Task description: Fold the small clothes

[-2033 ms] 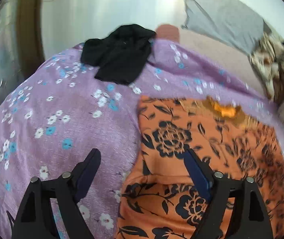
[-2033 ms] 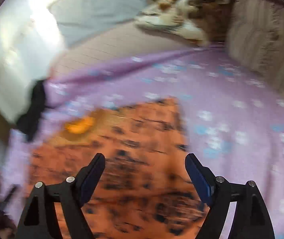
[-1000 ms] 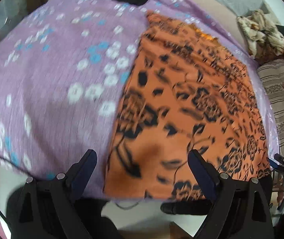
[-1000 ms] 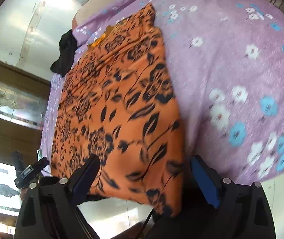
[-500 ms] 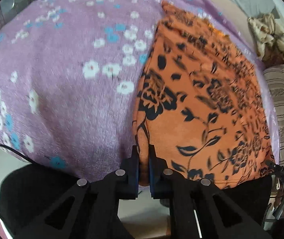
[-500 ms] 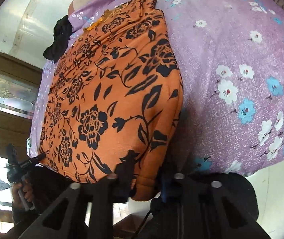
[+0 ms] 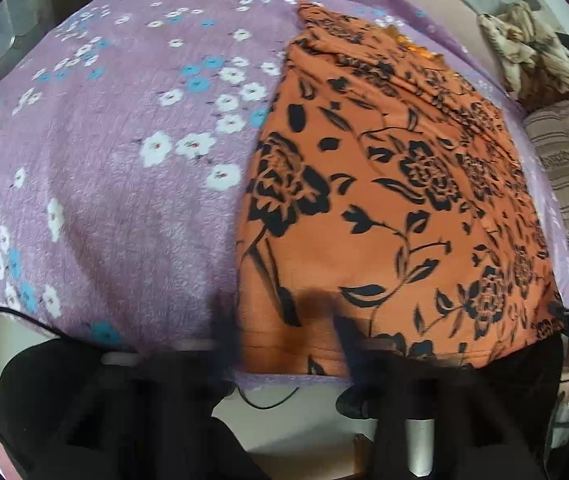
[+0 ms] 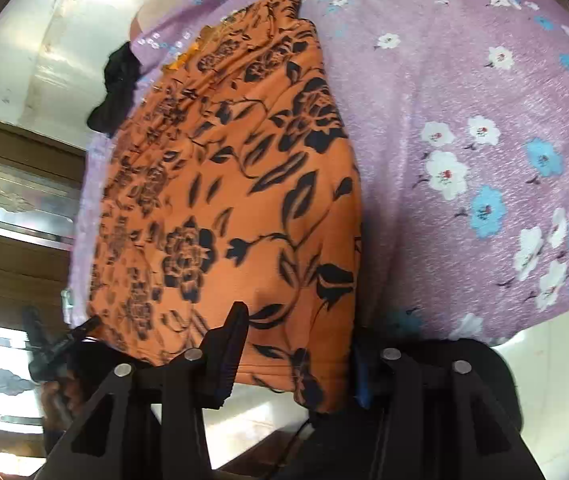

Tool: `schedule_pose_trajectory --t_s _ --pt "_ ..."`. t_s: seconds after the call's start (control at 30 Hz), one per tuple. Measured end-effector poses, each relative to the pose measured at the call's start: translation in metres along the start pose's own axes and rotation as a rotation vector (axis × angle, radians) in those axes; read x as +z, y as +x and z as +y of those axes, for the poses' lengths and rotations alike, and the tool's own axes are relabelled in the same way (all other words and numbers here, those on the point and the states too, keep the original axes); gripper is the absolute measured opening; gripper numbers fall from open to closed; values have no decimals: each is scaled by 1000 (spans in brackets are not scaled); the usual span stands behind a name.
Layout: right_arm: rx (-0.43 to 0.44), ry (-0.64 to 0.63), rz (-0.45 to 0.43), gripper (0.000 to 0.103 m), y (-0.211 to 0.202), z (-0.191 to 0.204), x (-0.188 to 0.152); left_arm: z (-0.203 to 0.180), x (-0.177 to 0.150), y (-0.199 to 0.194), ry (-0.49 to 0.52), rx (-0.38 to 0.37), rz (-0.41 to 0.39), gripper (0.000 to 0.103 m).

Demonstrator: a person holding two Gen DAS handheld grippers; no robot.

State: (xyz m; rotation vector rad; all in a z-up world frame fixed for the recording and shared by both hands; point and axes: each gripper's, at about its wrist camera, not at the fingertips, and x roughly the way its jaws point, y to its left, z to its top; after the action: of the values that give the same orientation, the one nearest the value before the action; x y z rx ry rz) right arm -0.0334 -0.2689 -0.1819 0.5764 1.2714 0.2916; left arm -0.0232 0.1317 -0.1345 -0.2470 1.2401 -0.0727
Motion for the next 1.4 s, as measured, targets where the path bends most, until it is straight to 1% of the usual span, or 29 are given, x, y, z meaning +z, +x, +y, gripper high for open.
schedule_pose_trajectory --t_s 0.03,0.17,0.2,0.23,0.3,0.37,0.53,0.73,0.83,0.9,0.97,1.03,1.1,1.2,1.3,1.33,1.37,1.4 --pt "4 3 -12 10 -2 1 0 1 2 -4 -15 -16 -11 8" --pt "92 35 -107 10 -27 8 0 9 10 -31 -67 -76 -95 8" --pt "106 44 -119 10 -30 7 2 11 11 -33 -78 -86 -103 8" --pt "114 53 -124 10 -30 5 3 12 13 -31 -85 -94 -98 8" --pt "115 70 -117 10 -24 -3 3 10 14 -19 -81 -76 -72 8" --pt "130 93 -106 10 -18 -10 -1 12 8 -12 -86 -73 -46 8" --pt "141 87 -115 10 -18 -9 -4 11 8 -14 -80 -68 -54 8" --pt "144 93 -103 10 -16 -15 0 14 5 -3 -80 -52 -22 8" --pt "162 101 -101 10 -17 -16 2 13 7 -9 -78 -59 -35 8" --pt "189 101 -123 10 -24 -13 7 9 14 -18 -74 -74 -62 8" --pt "218 87 -149 10 -33 -6 17 5 26 -30 -65 -79 -105 8" --pt "252 77 -170 10 -42 2 30 1 40 -41 -65 -105 -144 8" --pt "279 64 -199 10 -50 11 48 -3 56 -46 -58 -112 -173 8" --pt "311 47 -241 10 -58 23 85 -12 98 -50 -37 -119 -218 8" --pt "325 22 -298 10 -64 38 133 -20 144 -56 -7 -109 -279 8" --pt "323 12 -322 10 -65 44 155 -23 166 -55 -8 -107 -304 8" --pt "321 10 -338 10 -64 47 169 -23 184 -51 -19 -113 -311 7" --pt "320 14 -357 10 -62 50 191 -19 203 -44 -51 -131 -314 8"
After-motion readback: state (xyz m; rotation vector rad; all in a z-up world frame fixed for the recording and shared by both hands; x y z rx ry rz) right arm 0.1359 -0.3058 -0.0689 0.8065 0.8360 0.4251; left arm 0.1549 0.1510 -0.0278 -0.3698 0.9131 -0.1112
